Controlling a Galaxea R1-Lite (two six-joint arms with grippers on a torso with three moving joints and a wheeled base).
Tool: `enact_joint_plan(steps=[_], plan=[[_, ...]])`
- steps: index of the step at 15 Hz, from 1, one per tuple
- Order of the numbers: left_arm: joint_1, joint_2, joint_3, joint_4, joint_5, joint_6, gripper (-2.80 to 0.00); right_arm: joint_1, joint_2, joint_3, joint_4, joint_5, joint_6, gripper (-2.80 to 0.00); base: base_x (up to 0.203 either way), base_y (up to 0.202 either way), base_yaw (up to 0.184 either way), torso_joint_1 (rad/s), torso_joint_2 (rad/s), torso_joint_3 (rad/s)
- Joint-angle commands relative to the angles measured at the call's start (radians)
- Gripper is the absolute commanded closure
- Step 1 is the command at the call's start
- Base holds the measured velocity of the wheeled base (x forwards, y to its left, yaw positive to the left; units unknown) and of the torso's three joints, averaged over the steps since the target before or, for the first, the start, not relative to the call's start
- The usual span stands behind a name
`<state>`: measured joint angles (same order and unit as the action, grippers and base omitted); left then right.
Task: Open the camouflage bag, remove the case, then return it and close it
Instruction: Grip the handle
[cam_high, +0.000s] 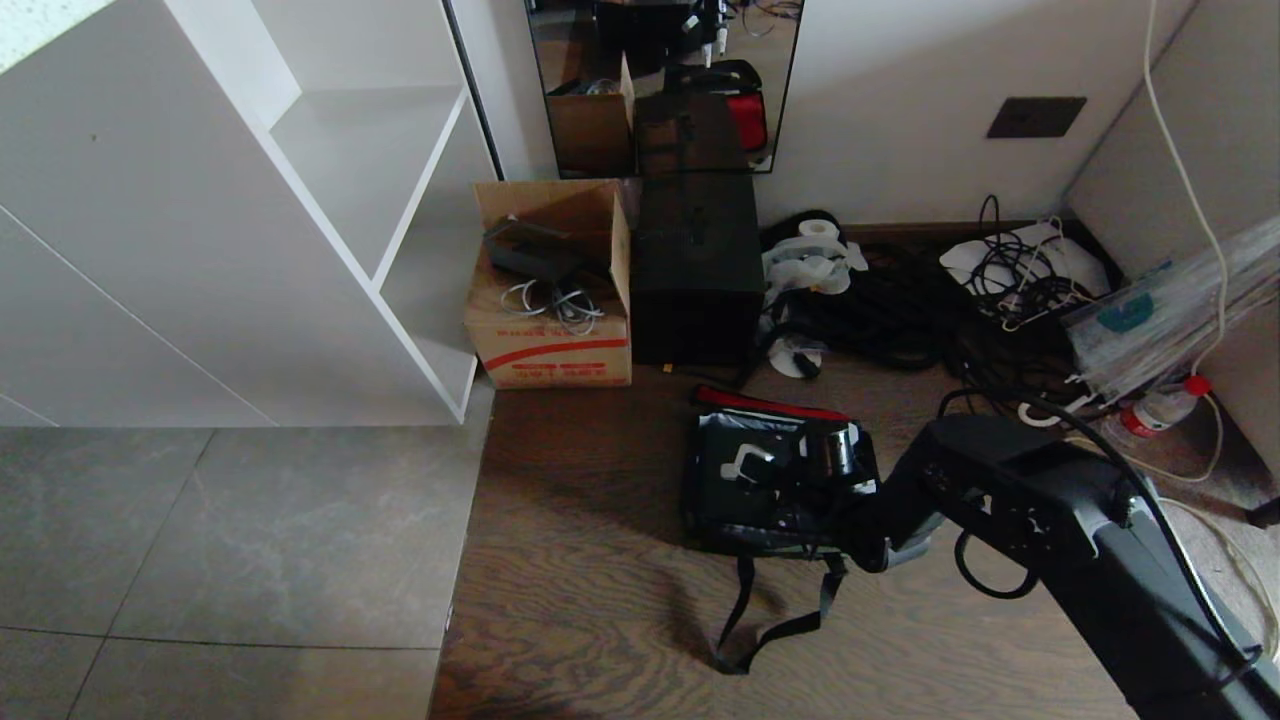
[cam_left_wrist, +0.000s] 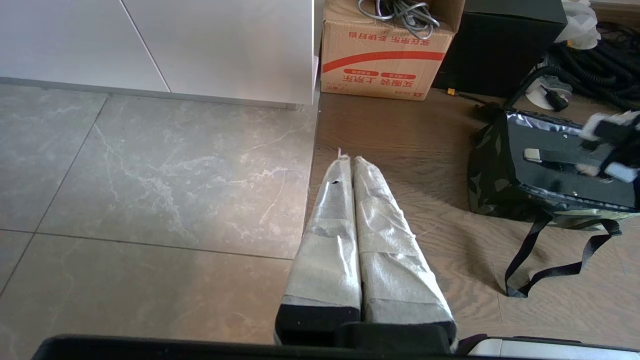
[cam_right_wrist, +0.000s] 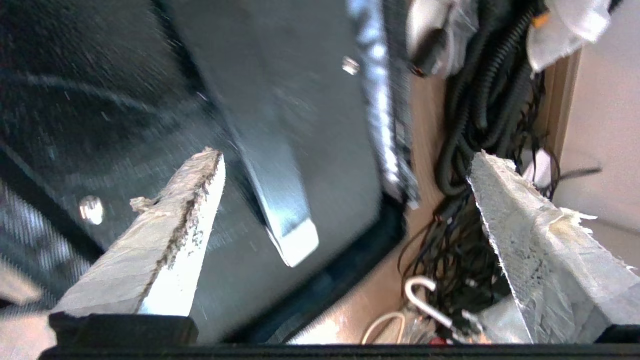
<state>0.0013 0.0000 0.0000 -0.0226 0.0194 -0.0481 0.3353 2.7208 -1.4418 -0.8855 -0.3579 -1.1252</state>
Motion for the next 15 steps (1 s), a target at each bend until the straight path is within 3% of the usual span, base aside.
enact_joint_plan(steps=[1, 6, 15], plan=[[0.0, 0.0, 0.011, 0.0, 0.001, -0.001, 0.0, 0.005, -0.123, 0.098, -0.009, 0.001, 0.023, -2.8, 0.0, 0.0, 0.0, 0.0, 0.0, 0.0], [0.0, 0.0, 0.011, 0.0, 0.001, -0.001, 0.0, 0.008, -0.188, 0.255, -0.121, 0.031, 0.038, -2.8, 0.0, 0.0, 0.0, 0.0, 0.0, 0.0], [0.0, 0.0, 0.011, 0.0, 0.001, 0.005, 0.0, 0.008, -0.201, 0.253, -0.115, 0.031, 0.033, -2.8, 0.0, 0.0, 0.0, 0.0, 0.0, 0.0]])
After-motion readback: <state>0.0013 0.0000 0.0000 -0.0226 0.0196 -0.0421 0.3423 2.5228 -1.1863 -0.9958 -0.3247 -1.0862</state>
